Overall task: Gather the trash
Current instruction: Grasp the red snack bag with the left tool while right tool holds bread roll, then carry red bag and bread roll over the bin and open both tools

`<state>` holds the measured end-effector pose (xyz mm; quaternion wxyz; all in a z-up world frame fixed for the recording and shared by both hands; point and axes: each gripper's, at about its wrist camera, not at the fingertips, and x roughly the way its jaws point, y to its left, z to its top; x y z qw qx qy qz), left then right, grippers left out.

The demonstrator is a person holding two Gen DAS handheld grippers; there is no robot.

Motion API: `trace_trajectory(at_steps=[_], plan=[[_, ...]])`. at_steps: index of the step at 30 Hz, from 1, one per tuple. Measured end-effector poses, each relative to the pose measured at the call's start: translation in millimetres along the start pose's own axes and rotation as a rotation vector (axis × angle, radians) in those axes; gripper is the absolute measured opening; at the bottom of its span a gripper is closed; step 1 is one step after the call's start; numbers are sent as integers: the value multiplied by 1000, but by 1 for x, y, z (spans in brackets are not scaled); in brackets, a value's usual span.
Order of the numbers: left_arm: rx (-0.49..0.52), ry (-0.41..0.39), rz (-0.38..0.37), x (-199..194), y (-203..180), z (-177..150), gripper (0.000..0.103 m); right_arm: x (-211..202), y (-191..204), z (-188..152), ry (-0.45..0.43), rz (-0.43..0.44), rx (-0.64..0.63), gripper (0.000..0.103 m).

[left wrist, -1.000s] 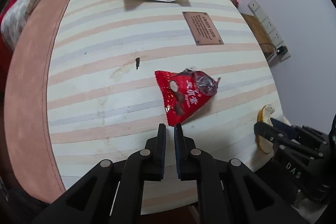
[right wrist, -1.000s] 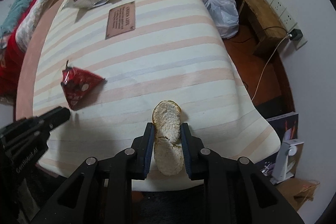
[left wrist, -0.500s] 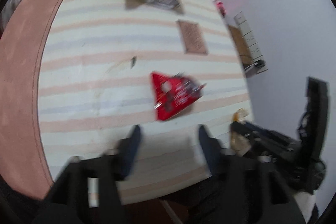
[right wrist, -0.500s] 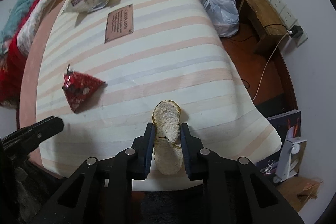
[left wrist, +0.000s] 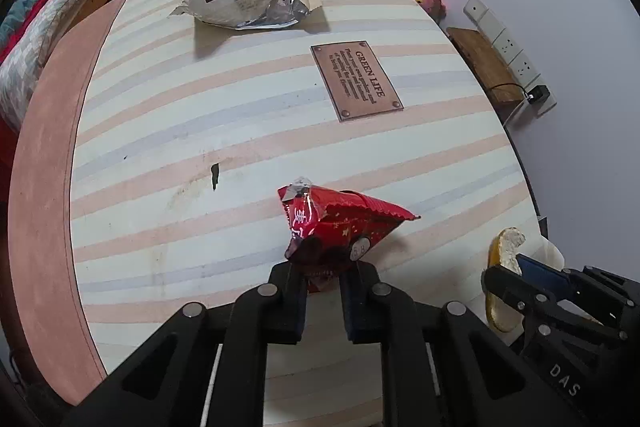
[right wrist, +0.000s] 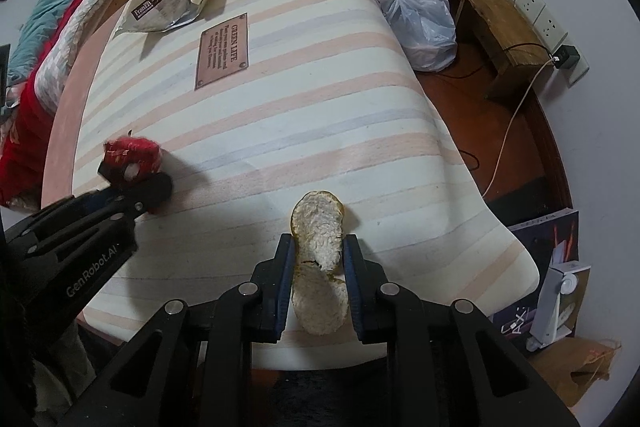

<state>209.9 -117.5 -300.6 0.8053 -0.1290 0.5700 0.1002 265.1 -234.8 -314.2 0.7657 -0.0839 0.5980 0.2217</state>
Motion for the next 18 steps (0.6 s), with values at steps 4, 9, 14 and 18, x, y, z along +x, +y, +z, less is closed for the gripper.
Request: trace_trajectory(at_steps=[4, 9, 14, 18], plan=[[-14, -7, -14, -1, 6, -1, 7, 0, 4, 0, 1, -14, -10, 26], [-34, -7, -24, -10, 14, -10, 7, 2, 8, 2, 11, -35, -26, 27], [-39, -5, -15, -18, 22, -23, 7, 2, 13, 2, 15, -61, -49, 27], [-52, -14, -8, -25, 29, -30, 7, 1, 16, -1, 1, -80, -58, 27]])
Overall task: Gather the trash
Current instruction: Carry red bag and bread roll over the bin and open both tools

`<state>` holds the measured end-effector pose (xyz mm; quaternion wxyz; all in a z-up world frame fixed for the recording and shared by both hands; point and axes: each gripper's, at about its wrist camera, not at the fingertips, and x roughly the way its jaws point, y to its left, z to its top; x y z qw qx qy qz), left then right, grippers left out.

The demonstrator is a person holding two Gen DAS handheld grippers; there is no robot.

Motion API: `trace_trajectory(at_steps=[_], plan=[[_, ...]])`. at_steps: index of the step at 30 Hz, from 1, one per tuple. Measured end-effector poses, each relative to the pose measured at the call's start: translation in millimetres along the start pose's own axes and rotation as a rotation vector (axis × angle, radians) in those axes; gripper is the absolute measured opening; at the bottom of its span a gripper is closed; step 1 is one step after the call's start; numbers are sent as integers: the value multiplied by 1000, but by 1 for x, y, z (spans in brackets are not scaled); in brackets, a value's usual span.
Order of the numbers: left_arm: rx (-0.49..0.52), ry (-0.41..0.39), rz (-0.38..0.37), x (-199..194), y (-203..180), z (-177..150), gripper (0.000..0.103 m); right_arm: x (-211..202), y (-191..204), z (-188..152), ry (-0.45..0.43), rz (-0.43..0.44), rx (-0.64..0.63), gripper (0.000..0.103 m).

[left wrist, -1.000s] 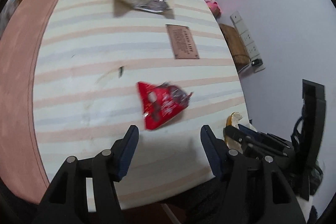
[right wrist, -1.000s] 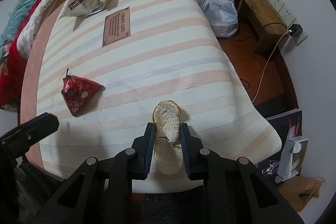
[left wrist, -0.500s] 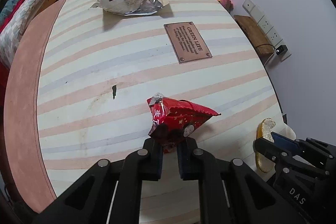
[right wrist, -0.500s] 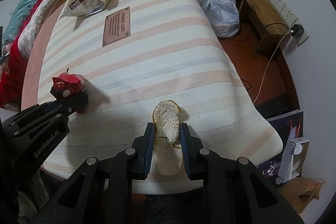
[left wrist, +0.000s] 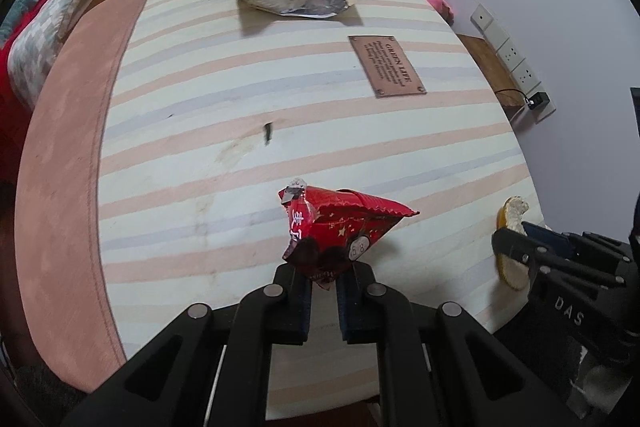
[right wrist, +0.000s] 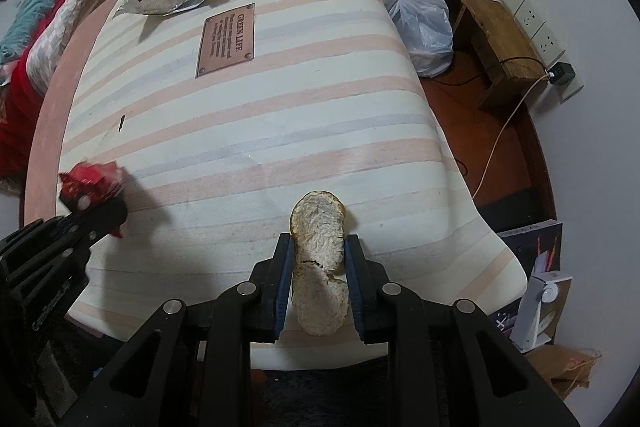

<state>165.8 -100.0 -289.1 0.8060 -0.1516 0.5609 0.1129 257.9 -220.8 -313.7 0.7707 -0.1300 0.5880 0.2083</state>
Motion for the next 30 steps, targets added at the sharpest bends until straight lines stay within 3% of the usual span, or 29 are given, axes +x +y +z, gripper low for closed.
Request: trace_trajectory(at_steps=[9, 15, 24, 30], plan=[[-17, -91, -29, -54, 21, -10, 7, -27, 31, -12, -46, 90, -3, 25], [-60, -136, -61, -94, 58, -19, 7, -54, 77, -18, -81, 152, -43, 25], [-214, -155, -40, -123, 154, -48, 7, -70, 174, -26, -85, 236, -167, 24], [-358, -214, -9, -160, 252, -69, 7, -69, 290, -33, -55, 321, -320, 24]])
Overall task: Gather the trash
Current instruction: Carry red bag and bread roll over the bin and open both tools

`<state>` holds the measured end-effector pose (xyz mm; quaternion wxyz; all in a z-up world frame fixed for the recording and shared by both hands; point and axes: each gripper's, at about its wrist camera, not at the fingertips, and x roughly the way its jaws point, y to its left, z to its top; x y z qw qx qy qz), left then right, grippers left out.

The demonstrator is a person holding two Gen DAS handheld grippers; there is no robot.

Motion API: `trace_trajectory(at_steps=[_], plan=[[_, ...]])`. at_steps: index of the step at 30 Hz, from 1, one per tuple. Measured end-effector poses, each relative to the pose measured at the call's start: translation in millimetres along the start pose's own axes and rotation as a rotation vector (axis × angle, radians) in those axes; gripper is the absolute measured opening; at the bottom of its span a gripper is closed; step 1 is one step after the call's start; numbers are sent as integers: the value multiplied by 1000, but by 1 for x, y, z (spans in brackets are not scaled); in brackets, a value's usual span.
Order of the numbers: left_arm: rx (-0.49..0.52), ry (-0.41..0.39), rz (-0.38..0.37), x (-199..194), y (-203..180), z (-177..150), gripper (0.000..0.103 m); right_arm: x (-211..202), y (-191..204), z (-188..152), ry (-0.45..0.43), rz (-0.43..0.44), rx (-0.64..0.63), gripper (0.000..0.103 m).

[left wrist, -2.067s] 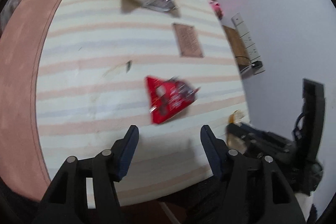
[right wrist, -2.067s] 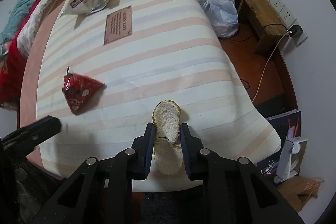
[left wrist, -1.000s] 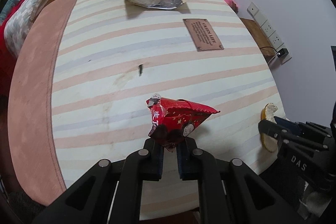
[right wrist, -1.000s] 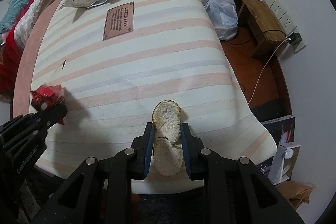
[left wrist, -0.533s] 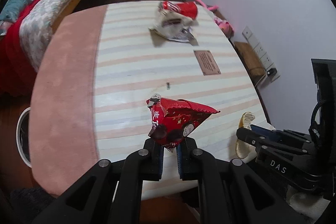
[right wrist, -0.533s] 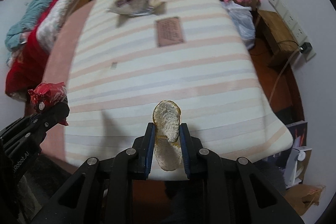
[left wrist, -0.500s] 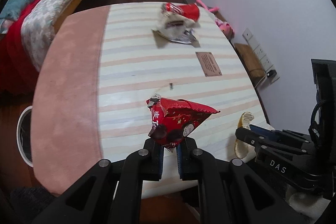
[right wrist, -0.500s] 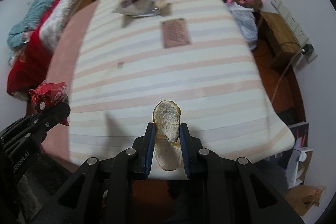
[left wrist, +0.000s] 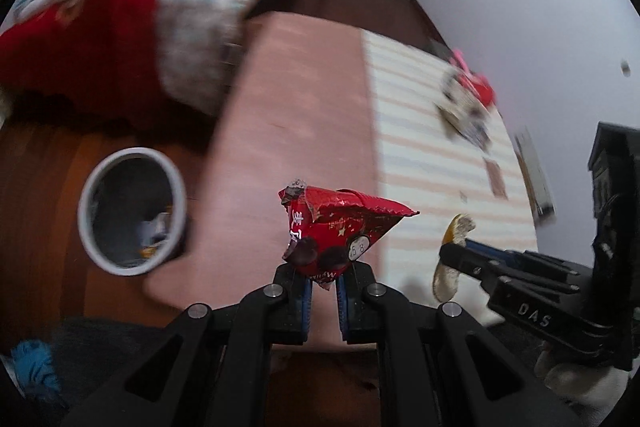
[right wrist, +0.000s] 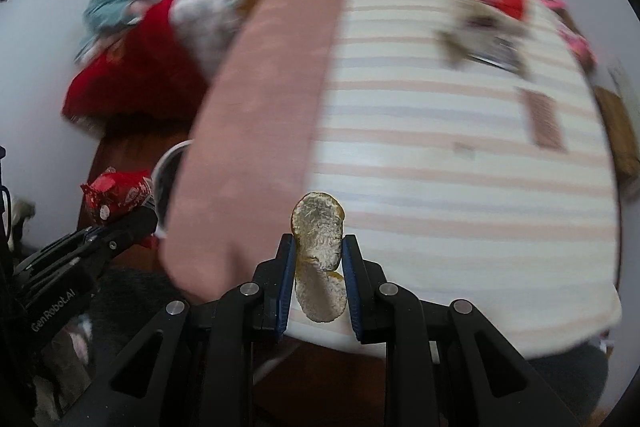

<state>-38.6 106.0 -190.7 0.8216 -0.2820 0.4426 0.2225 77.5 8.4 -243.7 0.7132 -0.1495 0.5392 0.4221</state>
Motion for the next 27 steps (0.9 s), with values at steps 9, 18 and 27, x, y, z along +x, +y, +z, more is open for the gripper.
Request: trace_trajectory(at_steps=[9, 18, 27], plan=[[-269, 33, 75, -1, 206, 45, 8, 96, 182, 55, 110, 137, -202, 24], [-489, 226, 11, 103, 343, 48, 9, 262, 260, 96, 336, 86, -234, 24], [-582, 297, 72, 150, 390, 35, 88, 344, 251, 96, 472, 35, -166, 41]])
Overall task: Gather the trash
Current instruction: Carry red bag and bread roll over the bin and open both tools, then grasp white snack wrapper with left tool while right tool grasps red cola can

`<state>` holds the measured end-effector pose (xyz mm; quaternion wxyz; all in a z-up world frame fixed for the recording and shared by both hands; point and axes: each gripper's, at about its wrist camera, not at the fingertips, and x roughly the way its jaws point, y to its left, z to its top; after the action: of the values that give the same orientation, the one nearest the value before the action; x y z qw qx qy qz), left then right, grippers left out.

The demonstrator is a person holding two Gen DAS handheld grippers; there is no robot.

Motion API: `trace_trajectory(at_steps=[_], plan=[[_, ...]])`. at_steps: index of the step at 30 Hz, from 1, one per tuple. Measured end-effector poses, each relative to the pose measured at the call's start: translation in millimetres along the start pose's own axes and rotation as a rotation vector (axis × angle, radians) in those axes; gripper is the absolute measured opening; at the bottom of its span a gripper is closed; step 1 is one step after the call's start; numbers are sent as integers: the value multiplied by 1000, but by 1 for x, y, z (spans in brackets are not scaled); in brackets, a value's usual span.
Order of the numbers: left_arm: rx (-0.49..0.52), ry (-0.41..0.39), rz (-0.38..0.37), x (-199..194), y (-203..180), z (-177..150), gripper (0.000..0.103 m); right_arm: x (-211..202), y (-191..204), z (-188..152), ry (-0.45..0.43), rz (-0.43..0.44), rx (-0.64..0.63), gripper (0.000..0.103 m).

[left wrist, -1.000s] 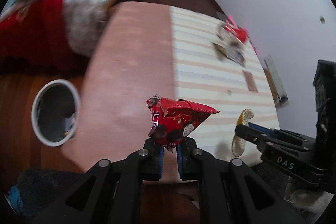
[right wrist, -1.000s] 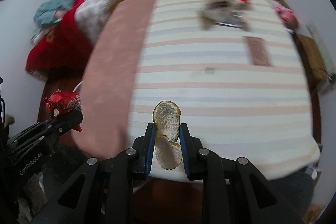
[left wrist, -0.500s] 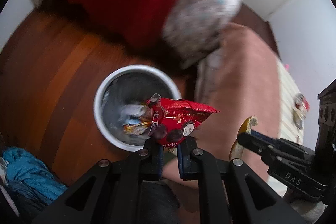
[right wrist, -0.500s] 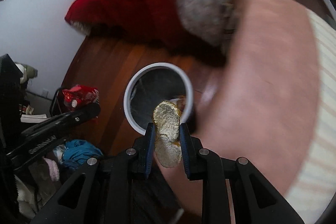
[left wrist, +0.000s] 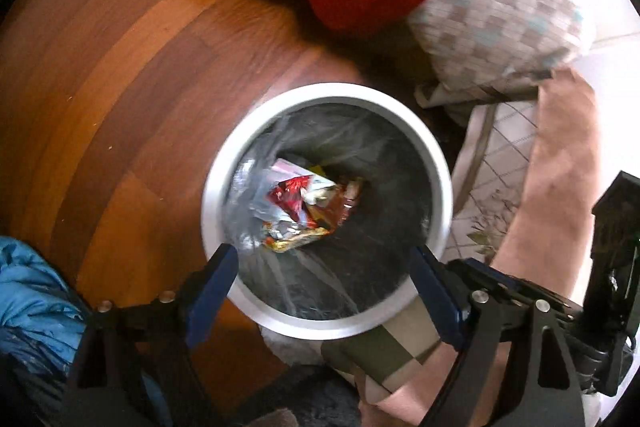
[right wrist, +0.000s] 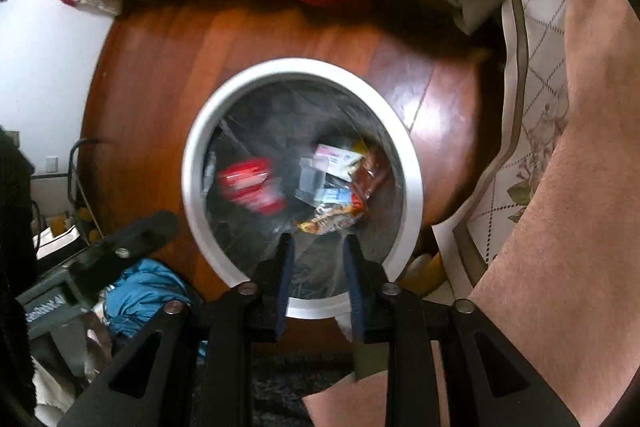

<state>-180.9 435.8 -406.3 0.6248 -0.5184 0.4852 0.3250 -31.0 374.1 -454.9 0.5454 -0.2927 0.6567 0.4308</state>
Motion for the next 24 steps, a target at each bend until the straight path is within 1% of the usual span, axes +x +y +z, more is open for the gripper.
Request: trace_trajectory(at_steps=[1, 2, 4, 5, 6, 7, 8, 12, 15, 18, 24], plan=[[-3, -7, 14, 0, 0, -1, 94, 0, 0, 0, -5, -12, -10, 55], [-2, -13, 31, -1, 3, -2, 99, 0, 0, 1, -9, -25, -22, 67], [1, -40, 83, -7, 7, -7, 101, -4, 1, 1, -21, -63, -52, 76], [1, -57, 107, -8, 7, -8, 101, -6, 3, -1, -29, -88, -71, 84], [3, -81, 137, -12, 8, -11, 100, -6, 4, -2, -31, -107, -82, 88], [4, -105, 162, -17, 9, -14, 101, -8, 5, -3, -36, -125, -93, 97], [8, -128, 187, -24, 12, -17, 101, -10, 6, -3, -41, -146, -108, 102], [33, -195, 273, -44, 8, -30, 101, -22, 9, -7, -70, -209, -149, 103], [54, -237, 308, -59, 0, -40, 101, -36, 11, -13, -99, -225, -167, 103], [67, -273, 316, -76, -7, -50, 101, -51, 14, -21, -124, -227, -182, 103], [92, -337, 315, -109, -25, -71, 101, -90, 18, -42, -188, -198, -192, 103]])
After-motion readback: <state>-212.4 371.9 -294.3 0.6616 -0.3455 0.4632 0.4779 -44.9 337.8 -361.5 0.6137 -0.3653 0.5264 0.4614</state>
